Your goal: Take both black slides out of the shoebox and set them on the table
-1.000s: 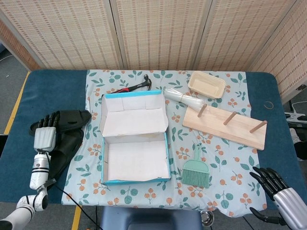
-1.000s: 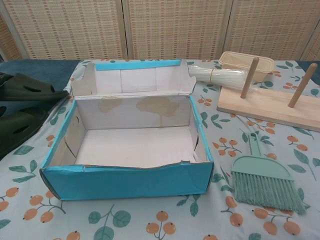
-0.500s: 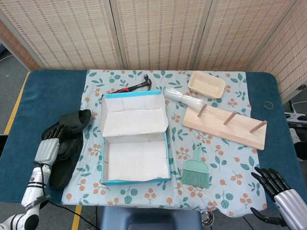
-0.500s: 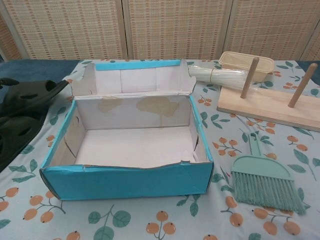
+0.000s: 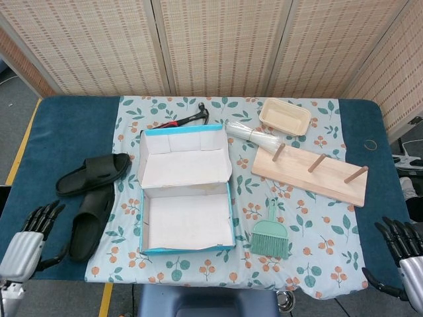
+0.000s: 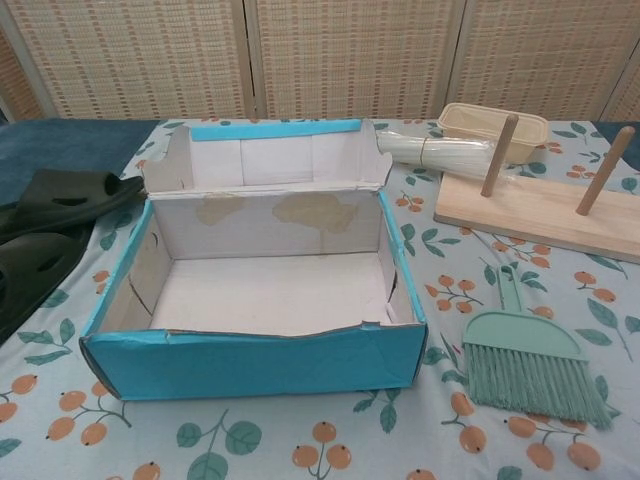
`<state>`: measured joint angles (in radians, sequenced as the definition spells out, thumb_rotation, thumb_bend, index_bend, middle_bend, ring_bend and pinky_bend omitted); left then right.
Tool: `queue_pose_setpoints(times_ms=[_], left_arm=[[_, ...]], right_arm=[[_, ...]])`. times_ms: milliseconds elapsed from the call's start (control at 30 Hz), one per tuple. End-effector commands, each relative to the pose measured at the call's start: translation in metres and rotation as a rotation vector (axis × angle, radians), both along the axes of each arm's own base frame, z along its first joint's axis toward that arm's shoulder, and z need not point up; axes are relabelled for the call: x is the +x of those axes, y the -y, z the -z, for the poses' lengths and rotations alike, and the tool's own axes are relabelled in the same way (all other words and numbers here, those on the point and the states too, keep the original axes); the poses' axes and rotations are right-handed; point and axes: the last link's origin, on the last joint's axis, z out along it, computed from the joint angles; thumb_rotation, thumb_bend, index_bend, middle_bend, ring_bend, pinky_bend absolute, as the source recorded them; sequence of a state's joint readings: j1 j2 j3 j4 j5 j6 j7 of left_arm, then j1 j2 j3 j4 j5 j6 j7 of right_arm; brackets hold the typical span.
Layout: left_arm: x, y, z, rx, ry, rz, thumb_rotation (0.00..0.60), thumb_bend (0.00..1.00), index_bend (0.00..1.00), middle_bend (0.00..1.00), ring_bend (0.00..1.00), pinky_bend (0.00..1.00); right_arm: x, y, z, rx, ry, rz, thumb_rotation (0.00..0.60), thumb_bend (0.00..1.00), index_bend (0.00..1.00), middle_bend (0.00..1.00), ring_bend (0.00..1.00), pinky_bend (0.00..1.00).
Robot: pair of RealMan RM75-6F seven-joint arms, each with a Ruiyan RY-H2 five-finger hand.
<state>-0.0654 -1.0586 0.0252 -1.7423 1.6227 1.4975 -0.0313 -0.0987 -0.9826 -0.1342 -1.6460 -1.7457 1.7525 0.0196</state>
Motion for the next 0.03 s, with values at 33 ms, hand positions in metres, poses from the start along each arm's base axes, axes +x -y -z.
queue_pose_setpoints(times_ms=[33], left_arm=[[-0.0069, 0.0255, -0.0023, -0.054, -0.173, 0.010, 0.600, 0.41, 0.00, 0.00, 0.00, 0.05]], right_arm=[[-0.0007, 0.0012, 0.0038, -0.034, -0.012, 0.035, 0.384, 0.22, 0.00, 0.00, 0.00, 0.00]])
